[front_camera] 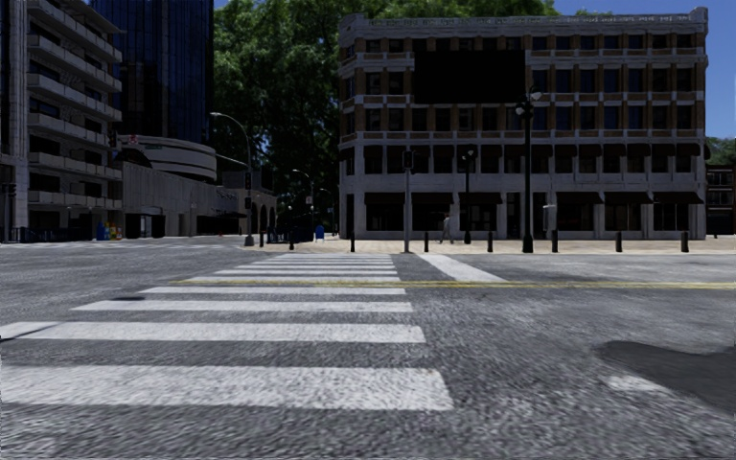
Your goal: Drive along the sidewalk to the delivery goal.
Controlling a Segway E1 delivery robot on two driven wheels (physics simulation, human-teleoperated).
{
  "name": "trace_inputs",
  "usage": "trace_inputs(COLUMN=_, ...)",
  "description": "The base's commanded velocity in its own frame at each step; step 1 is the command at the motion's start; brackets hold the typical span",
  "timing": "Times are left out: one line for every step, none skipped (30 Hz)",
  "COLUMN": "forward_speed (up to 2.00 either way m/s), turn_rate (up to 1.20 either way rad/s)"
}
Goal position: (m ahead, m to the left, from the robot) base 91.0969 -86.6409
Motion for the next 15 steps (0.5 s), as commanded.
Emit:
trace_inputs(forward_speed=1.57, turn_rate=0.12)
trace_inputs(forward_speed=1.57, turn_rate=0.12)
trace_inputs(forward_speed=1.57, turn_rate=0.12)
trace_inputs(forward_speed=1.57, turn_rate=0.12)
trace_inputs(forward_speed=1.57, turn_rate=0.12)
trace_inputs(forward_speed=1.57, turn_rate=0.12)
trace_inputs(forward_speed=1.57, turn_rate=0.12)
trace_inputs(forward_speed=1.57, turn_rate=0.12)
trace_inputs(forward_speed=1.57, turn_rate=0.08)
trace_inputs(forward_speed=1.57, turn_rate=0.08)
trace_inputs(forward_speed=1.69, turn_rate=0.0)
trace_inputs(forward_speed=2.0, turn_rate=0.0)
trace_inputs(forward_speed=2.0, turn_rate=0.0)
trace_inputs(forward_speed=2.0, turn_rate=0.0)
trace_inputs(forward_speed=2.0, turn_rate=0.0)
